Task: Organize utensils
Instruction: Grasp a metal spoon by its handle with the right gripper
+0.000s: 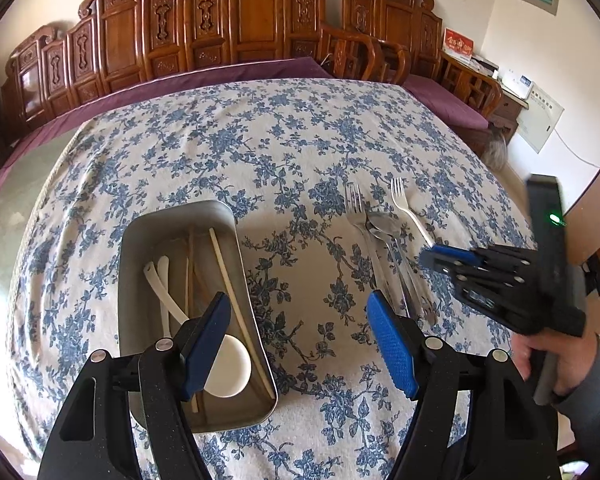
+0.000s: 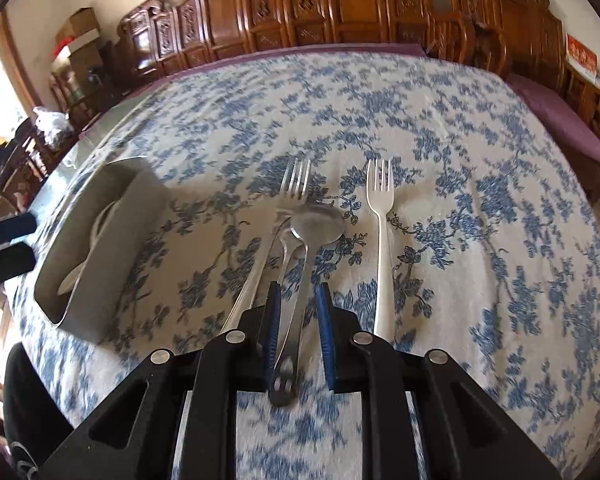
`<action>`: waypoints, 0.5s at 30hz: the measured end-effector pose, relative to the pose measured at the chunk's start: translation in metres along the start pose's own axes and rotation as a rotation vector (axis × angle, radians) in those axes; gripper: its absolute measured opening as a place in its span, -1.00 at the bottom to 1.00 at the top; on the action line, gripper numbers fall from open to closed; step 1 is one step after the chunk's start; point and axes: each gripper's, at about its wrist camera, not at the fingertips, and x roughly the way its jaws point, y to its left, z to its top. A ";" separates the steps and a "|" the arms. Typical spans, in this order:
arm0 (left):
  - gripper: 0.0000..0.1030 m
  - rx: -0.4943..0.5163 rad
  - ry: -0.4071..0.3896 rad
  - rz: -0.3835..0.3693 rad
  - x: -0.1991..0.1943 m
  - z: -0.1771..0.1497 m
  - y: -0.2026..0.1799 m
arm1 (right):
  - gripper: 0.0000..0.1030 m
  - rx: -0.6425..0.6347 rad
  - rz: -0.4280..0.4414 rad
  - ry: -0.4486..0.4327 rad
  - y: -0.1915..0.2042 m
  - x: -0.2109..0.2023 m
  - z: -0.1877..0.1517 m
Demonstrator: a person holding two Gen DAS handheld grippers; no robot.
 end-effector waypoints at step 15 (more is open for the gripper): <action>0.31 -0.013 0.009 -0.016 0.008 -0.001 0.010 | -0.62 -0.006 -0.119 0.091 0.005 0.043 0.015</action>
